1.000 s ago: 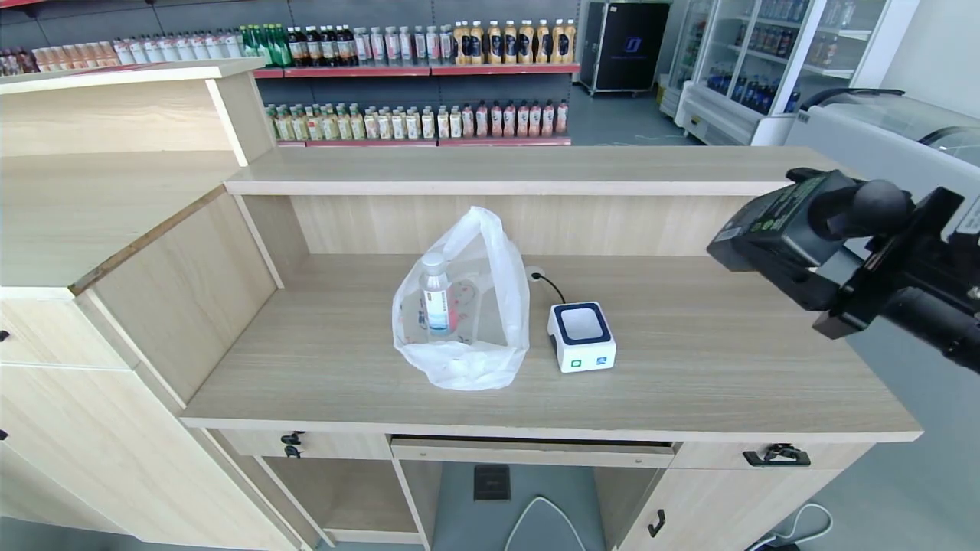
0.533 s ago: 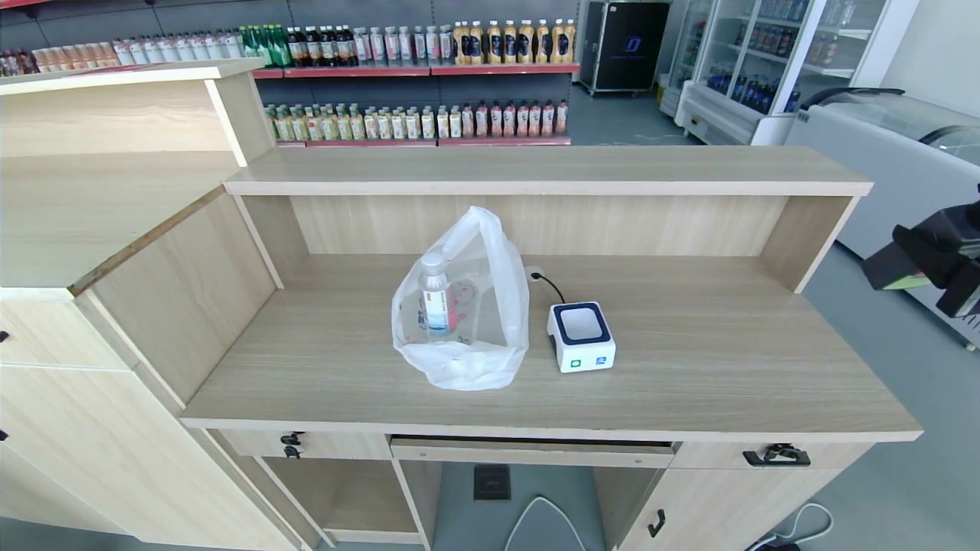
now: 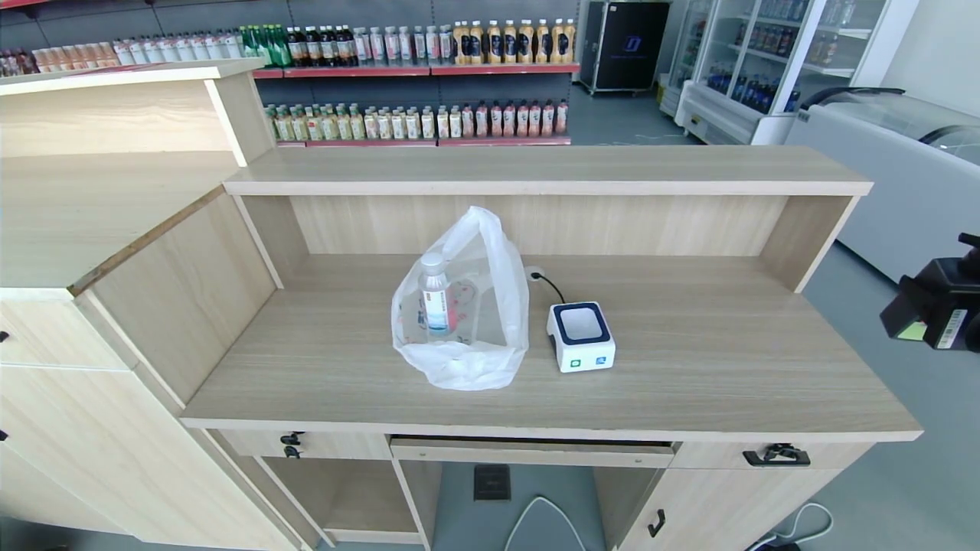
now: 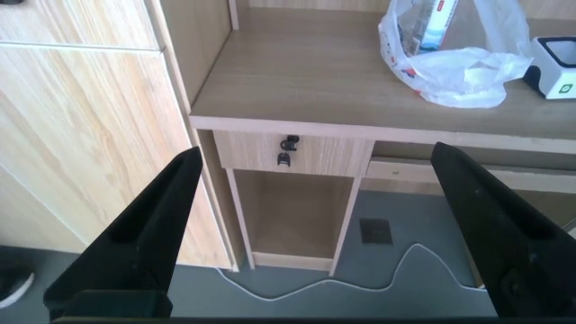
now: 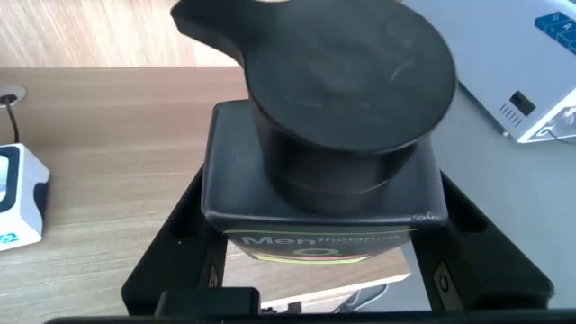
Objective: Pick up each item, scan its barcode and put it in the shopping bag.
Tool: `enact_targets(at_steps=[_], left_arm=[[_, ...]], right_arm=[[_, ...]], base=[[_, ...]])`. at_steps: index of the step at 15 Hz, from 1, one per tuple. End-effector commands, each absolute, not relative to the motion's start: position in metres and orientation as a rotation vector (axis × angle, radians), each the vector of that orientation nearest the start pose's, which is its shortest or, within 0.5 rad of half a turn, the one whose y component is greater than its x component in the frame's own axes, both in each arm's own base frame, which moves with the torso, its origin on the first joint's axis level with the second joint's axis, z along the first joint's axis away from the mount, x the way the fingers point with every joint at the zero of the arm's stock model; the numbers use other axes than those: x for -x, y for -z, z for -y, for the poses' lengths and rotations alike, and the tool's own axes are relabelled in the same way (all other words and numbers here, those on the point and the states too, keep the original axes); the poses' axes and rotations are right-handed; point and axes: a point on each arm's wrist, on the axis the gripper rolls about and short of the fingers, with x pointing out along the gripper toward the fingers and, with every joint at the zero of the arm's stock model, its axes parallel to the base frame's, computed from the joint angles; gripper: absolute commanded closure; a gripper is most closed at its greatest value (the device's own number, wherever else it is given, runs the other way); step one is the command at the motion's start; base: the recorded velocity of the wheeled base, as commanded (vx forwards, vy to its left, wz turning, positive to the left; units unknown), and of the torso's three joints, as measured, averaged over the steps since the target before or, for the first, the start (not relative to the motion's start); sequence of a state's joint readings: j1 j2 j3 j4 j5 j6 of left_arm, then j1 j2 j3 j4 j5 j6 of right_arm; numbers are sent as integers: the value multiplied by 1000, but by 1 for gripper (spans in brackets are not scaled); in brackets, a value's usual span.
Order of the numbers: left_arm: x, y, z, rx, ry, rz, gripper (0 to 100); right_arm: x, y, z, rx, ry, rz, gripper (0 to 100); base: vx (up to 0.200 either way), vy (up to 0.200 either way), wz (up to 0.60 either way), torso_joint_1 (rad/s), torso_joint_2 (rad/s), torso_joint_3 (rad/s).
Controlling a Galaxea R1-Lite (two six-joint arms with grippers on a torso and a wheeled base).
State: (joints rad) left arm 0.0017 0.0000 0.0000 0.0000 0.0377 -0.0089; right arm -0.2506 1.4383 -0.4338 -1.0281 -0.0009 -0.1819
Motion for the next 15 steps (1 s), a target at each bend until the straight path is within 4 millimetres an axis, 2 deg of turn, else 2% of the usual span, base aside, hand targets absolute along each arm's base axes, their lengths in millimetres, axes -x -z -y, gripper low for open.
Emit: enact_targets(at_steps=[1,3,8,12,15], left_arm=[[23,-75,-1,9,-40,0,0],[23,-75,-1,9,-40,0,0],[23,-75,-1,9,-40,0,0],[23,-75,-1,9,-40,0,0],[23,-75,-1,9,-40,0,0]], right_arm=[[-217,-190,55,185,248,-6,100],[-219,-190,55,184,243,-7,100],[-234,-207,48,130,196,18,100],[-258,-236,38,-100,169,-27,100],[-272,-229,24,-285,125,-82,100]], base=[[0,0,0,0,0,0],[0,0,0,0,0,0],[0,0,600,4,0,3],[0,0,600,5,1,-1],[0,0,0,0,0,0]])
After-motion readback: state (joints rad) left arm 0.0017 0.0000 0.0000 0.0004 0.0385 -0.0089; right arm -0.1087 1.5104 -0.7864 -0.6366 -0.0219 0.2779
